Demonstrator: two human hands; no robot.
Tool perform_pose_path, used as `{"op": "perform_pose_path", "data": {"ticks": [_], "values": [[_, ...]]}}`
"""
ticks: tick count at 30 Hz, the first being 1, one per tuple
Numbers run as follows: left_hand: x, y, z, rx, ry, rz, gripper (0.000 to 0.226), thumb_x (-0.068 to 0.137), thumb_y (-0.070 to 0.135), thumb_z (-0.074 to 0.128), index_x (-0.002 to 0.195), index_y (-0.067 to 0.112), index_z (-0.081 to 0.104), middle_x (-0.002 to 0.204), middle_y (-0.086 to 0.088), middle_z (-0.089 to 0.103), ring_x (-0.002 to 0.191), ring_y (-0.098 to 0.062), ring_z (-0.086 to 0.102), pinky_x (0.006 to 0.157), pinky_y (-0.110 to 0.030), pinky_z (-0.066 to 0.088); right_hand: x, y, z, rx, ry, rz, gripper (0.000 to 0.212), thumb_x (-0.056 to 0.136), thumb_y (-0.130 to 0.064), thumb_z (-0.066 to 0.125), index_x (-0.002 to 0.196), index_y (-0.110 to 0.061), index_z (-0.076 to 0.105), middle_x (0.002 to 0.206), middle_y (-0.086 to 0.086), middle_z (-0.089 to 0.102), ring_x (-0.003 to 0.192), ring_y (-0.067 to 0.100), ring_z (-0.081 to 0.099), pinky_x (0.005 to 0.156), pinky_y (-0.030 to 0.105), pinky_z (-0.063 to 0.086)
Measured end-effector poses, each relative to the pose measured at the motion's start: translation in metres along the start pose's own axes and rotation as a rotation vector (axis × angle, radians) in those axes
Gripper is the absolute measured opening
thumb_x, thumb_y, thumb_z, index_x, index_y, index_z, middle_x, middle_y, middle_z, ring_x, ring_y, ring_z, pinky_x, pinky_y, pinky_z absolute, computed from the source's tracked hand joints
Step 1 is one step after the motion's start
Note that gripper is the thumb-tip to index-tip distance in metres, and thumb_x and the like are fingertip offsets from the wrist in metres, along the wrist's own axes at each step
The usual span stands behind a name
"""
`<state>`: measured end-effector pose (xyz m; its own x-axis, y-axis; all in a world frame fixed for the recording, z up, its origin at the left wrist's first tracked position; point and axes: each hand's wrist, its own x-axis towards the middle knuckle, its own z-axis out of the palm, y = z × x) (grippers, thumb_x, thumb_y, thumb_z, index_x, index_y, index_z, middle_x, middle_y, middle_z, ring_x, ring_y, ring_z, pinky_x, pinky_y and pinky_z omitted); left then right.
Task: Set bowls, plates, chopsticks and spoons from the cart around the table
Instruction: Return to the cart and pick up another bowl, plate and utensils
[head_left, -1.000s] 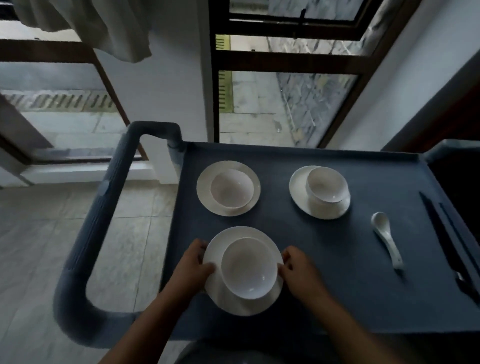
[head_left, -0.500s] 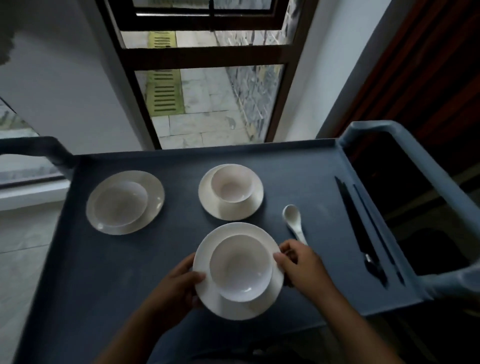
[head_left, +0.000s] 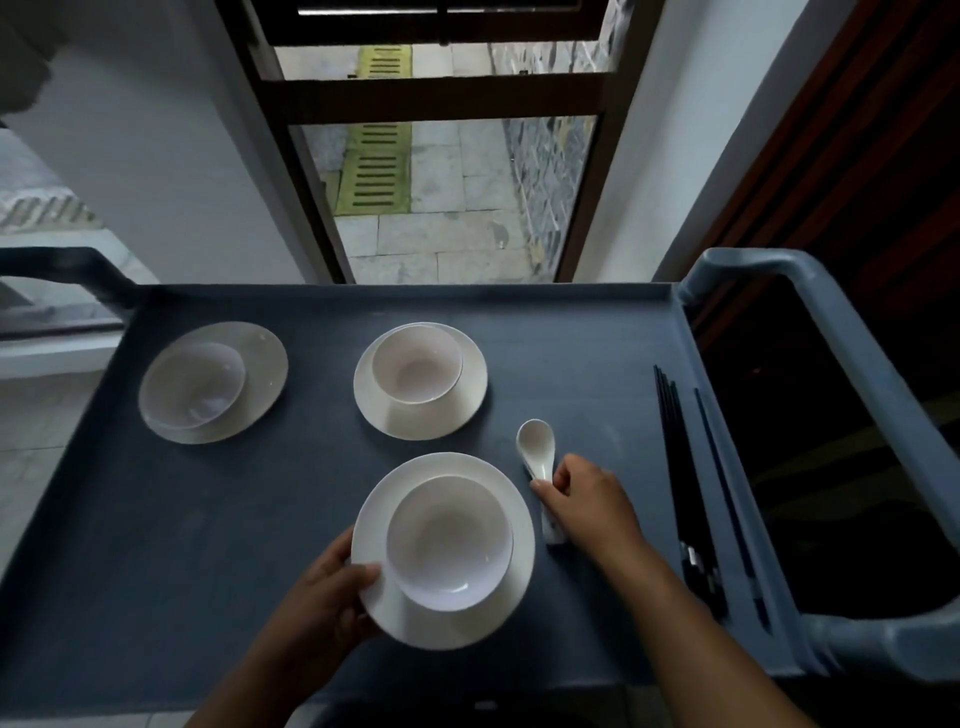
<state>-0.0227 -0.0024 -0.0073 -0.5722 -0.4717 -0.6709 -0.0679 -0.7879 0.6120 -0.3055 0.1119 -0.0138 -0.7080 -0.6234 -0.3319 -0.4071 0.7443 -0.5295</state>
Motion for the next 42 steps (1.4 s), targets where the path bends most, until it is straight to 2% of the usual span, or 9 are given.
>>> {"op": "perform_pose_path", "data": {"ticks": [6,11,13,16,21,28,31,35,42], "values": [[0.007,0.001,0.013,0.002,-0.037,-0.014,0.054,0.076,-0.001,0.055,0.122,0.025,0.067,0.114,-0.02,0.07,0.087,-0.036,0.067,0.061,-0.043,0.06,-0.009,0.012,-0.009,0.253,-0.053,0.006,0.034,0.09,-0.034,0.066,0.068,-0.016,0.047,0.061,-0.002,0.057,0.056,0.012,0.049,0.054,0.029,0.04],[0.016,0.0,0.034,0.007,-0.067,-0.007,0.054,0.075,-0.002,0.054,0.121,0.024,0.066,0.109,-0.018,0.073,0.078,-0.032,0.072,0.054,-0.041,0.061,-0.011,0.027,-0.035,0.675,-0.076,0.167,0.013,0.095,0.0,0.053,0.088,-0.008,0.046,0.071,0.009,0.066,0.05,0.011,0.055,0.047,0.024,0.049],[0.021,-0.001,0.04,0.014,-0.073,-0.005,0.055,0.076,-0.002,0.054,0.125,0.023,0.063,0.113,-0.02,0.071,0.08,-0.033,0.072,0.055,-0.041,0.061,-0.007,0.041,-0.048,0.575,0.026,0.203,0.012,0.091,-0.003,0.057,0.088,-0.011,0.048,0.069,0.005,0.061,0.055,0.016,0.053,0.05,0.028,0.043],[0.028,-0.003,0.047,0.017,-0.097,-0.019,0.057,0.079,-0.002,0.054,0.129,0.022,0.061,0.12,-0.022,0.068,0.085,-0.035,0.072,0.059,-0.043,0.062,-0.003,0.067,-0.066,0.276,0.242,0.253,0.023,0.086,-0.026,0.069,0.092,-0.013,0.052,0.079,0.003,0.063,0.07,0.024,0.059,0.059,0.032,0.043],[0.036,-0.005,0.058,0.013,-0.131,-0.044,0.055,0.08,-0.003,0.055,0.127,0.023,0.063,0.123,-0.022,0.068,0.089,-0.035,0.072,0.064,-0.044,0.063,0.0,0.098,-0.073,-0.01,0.276,0.324,0.039,0.083,-0.031,0.075,0.102,-0.005,0.052,0.098,0.02,0.066,0.091,0.038,0.064,0.067,0.033,0.04],[0.039,-0.003,0.063,0.029,-0.164,-0.059,0.056,0.081,-0.004,0.053,0.13,0.023,0.062,0.122,-0.022,0.067,0.088,-0.035,0.071,0.062,-0.043,0.063,0.007,0.109,-0.075,0.004,0.201,0.402,0.034,0.083,-0.032,0.076,0.084,-0.008,0.052,0.087,0.015,0.064,0.072,0.029,0.053,0.061,0.03,0.039],[0.038,-0.005,0.062,0.029,-0.159,-0.06,0.056,0.082,-0.004,0.053,0.131,0.021,0.06,0.123,-0.022,0.067,0.087,-0.034,0.071,0.06,-0.041,0.062,0.013,0.109,-0.084,0.005,0.139,0.419,0.033,0.083,-0.031,0.077,0.08,-0.006,0.055,0.074,0.009,0.06,0.061,0.023,0.053,0.048,0.027,0.031],[0.035,-0.005,0.061,0.035,-0.152,-0.063,0.056,0.081,-0.003,0.054,0.13,0.021,0.061,0.119,-0.021,0.068,0.084,-0.032,0.071,0.056,-0.039,0.061,0.017,0.108,-0.089,0.031,0.096,0.396,0.029,0.083,-0.025,0.077,0.077,-0.005,0.057,0.072,0.011,0.059,0.065,0.027,0.056,0.047,0.025,0.032],[0.022,0.001,0.057,0.035,-0.131,-0.012,0.056,0.08,-0.002,0.054,0.131,0.021,0.06,0.121,-0.022,0.068,0.089,-0.035,0.07,0.063,-0.044,0.062,0.004,0.092,-0.102,0.127,0.195,0.259,0.028,0.082,-0.02,0.075,0.061,-0.013,0.058,0.056,0.003,0.058,0.054,0.019,0.055,0.048,0.025,0.036]]}}
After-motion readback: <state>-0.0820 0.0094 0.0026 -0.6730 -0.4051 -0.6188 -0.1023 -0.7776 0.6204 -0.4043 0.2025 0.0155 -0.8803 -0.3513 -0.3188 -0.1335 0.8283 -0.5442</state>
